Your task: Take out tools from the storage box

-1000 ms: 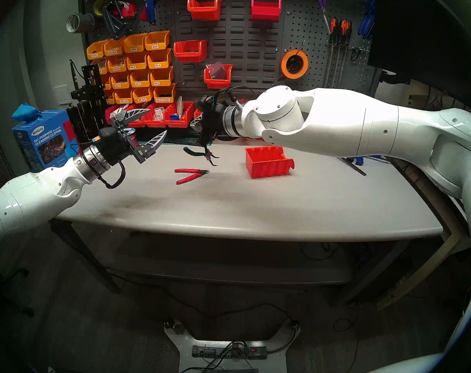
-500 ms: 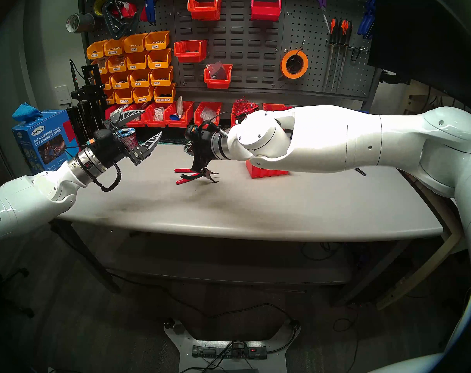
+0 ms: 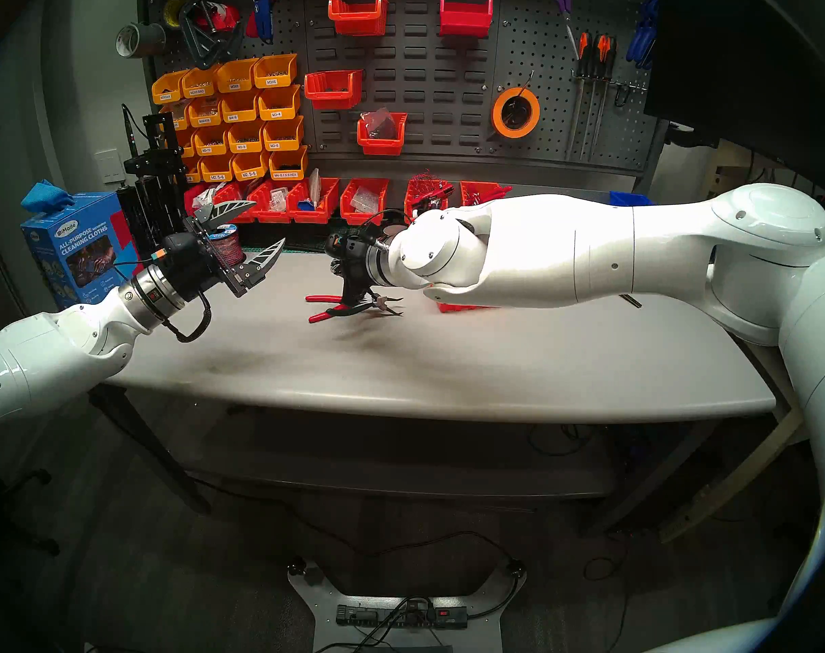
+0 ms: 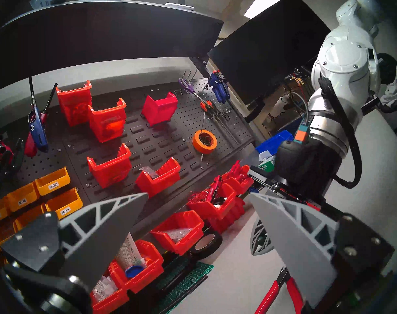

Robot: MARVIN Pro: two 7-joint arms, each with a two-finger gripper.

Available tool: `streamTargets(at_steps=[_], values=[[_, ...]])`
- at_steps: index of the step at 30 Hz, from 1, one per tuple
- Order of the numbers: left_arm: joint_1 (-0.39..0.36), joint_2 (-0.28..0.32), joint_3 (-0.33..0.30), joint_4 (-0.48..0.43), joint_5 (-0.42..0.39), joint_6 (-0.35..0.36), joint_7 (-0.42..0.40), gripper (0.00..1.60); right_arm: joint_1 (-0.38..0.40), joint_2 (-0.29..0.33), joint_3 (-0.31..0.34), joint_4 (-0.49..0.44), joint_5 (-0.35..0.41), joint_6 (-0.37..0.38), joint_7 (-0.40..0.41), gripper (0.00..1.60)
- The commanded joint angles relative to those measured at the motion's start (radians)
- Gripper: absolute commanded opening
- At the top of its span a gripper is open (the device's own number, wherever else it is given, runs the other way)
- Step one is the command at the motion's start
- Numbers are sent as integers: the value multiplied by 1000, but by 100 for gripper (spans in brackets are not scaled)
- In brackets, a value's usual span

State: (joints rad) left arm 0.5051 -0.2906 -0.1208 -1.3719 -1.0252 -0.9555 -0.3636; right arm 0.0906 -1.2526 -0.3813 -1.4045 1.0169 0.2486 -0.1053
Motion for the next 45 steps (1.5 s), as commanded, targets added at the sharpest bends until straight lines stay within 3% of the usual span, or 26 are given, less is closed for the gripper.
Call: streamTargets(at_steps=[1,2,3,5,7,15,36,45], values=[[-7,-19,-11,25,-36,-4,-27,160,3,-29,15,26,-3,-21,11,81],[-6,-22,-11,27,-39,-4,-30,160,3,-30,15,28,-2,-22,13,93],[-6,-23,-11,29,-41,-4,-33,160,3,-31,15,29,-2,-22,15,122],[-5,-26,-11,33,-46,-4,-38,160,4,-32,14,31,-1,-22,16,149],[-3,-28,-11,35,-51,-4,-44,160,3,-33,15,32,4,-21,16,160],[-3,-41,-14,29,-57,-4,-56,160,16,0,31,20,18,-18,-1,160],[-32,-134,-25,-7,-40,-3,-109,160,137,248,63,-59,82,-13,-79,160],[-36,-176,-23,-22,-39,3,-132,160,177,340,45,-13,134,11,-157,160]])
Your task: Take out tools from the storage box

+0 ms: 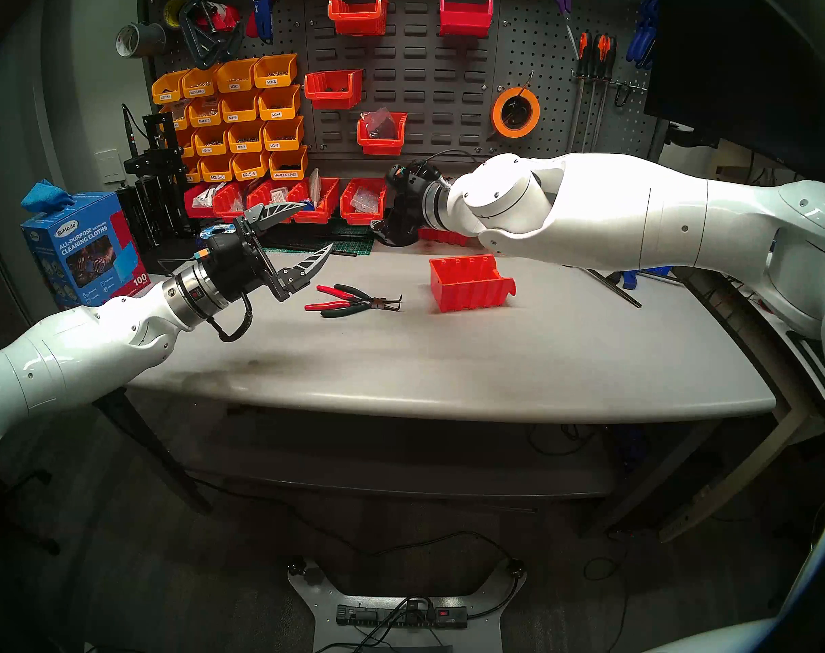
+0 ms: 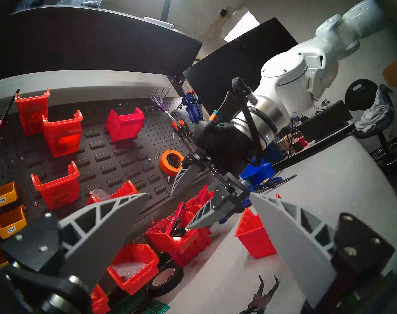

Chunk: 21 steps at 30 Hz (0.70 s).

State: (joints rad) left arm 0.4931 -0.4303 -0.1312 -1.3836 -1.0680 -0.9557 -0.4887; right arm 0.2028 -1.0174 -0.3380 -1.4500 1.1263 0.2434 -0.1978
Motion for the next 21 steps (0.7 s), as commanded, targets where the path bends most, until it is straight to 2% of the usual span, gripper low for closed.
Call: streamTargets(at_steps=[1,8,9,11,17,21], values=[[-25,-42,-12,-12,5,4,-11,160,70,120,0,29,29,19,-72,160],[-38,-90,-7,-28,40,0,-66,160,91,194,-13,37,73,40,-138,160],[-40,-96,-7,-29,44,1,-72,160,94,222,-10,19,77,41,-145,160],[-42,-105,-7,-31,48,2,-78,160,96,224,-15,26,88,45,-160,160],[-51,-154,-6,-33,72,10,-108,160,109,293,-31,-8,124,55,-217,160],[-66,-185,3,-18,133,22,-142,160,119,352,-35,-38,144,56,-257,160]])
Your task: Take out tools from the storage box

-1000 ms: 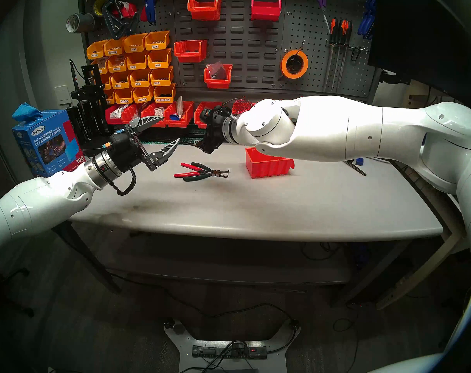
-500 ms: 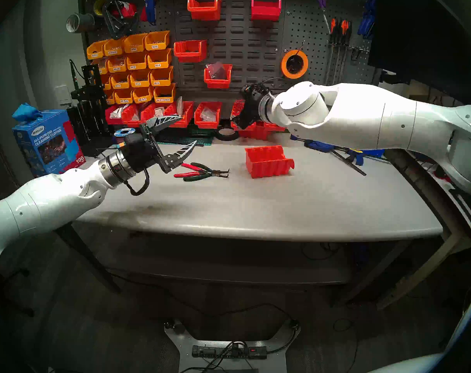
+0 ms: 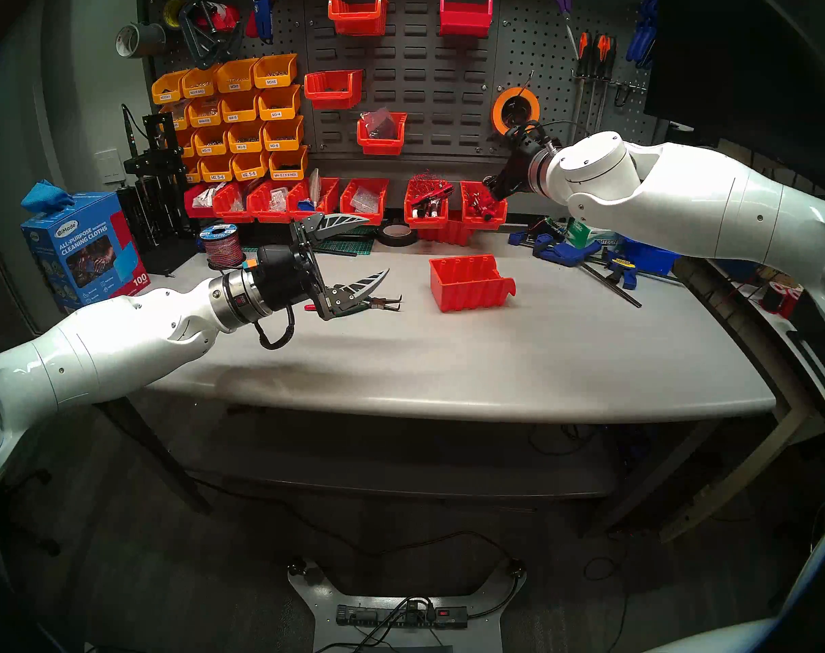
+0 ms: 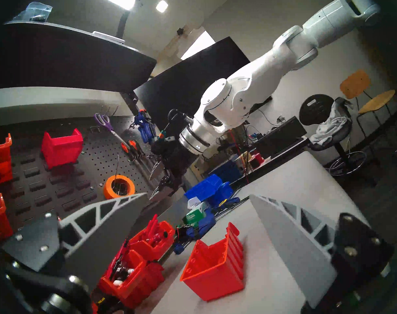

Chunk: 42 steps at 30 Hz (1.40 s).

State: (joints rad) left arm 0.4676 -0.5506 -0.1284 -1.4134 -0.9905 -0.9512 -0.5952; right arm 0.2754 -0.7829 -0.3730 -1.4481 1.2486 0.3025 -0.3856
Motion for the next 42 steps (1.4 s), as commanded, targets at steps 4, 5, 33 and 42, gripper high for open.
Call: streamTargets(at_steps=[4,5,33,42], values=[[-50,-104,7,24,103,33,-59,160,57,124,-20,-26,47,1,-116,160],[-51,-117,9,26,114,37,-65,160,58,179,-8,-65,46,-3,-119,160],[-129,-451,47,176,579,277,33,160,91,397,-12,-313,77,-49,-220,160],[-150,-547,20,320,758,287,165,160,95,433,-14,-360,61,-58,-241,160]])
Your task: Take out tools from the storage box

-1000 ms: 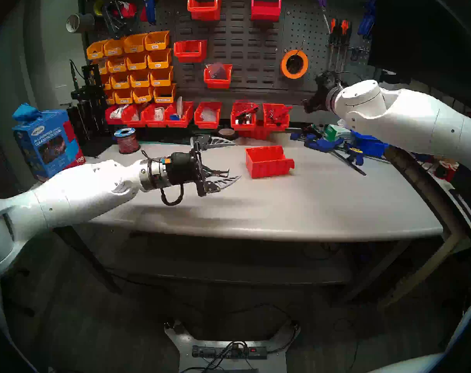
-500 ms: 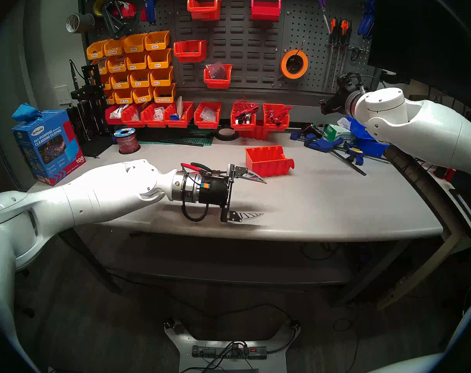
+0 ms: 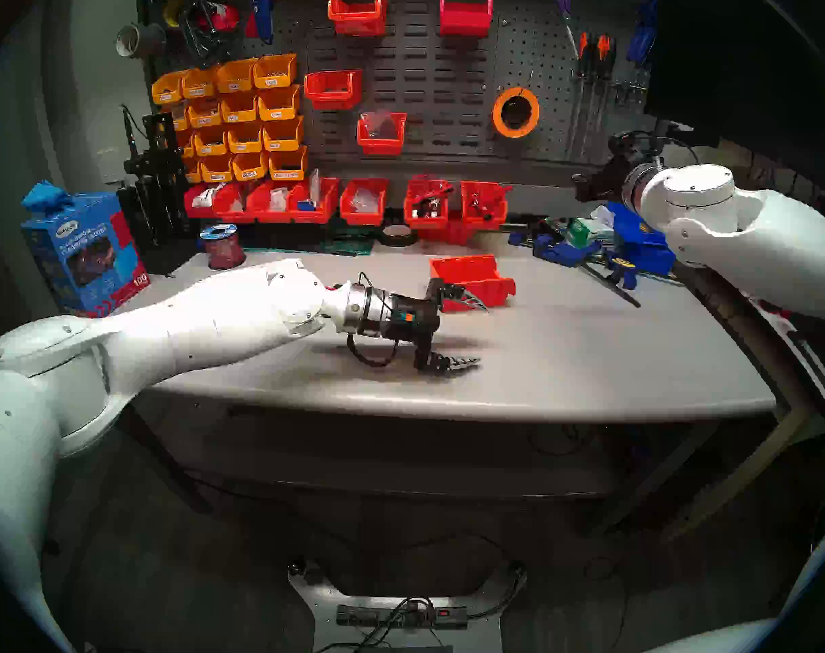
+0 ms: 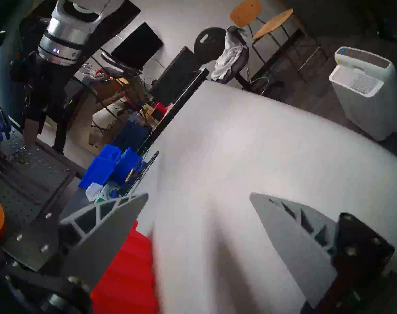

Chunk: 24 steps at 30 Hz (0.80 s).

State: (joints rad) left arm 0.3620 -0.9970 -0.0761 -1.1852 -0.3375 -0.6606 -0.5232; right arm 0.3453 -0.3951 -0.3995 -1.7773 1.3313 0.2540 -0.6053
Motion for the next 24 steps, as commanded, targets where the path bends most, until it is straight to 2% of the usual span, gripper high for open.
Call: streamTargets(at_steps=[1,6,11,15,19,24], values=[[-47,-102,-35,99,123,-4,105,160,26,48,13,-34,-23,-10,-23,160],[-66,-110,-44,155,231,-3,180,160,26,58,12,-48,-32,-13,-31,160],[-84,-108,-52,178,283,3,205,160,26,64,11,-55,-39,-15,-37,160],[-98,-102,-53,174,291,7,184,160,26,66,11,-58,-42,-16,-39,160],[-112,-92,-50,152,265,13,129,160,26,67,11,-60,-44,-16,-40,160],[-137,-87,-41,131,241,70,38,160,25,67,11,-61,-45,-17,-41,160]])
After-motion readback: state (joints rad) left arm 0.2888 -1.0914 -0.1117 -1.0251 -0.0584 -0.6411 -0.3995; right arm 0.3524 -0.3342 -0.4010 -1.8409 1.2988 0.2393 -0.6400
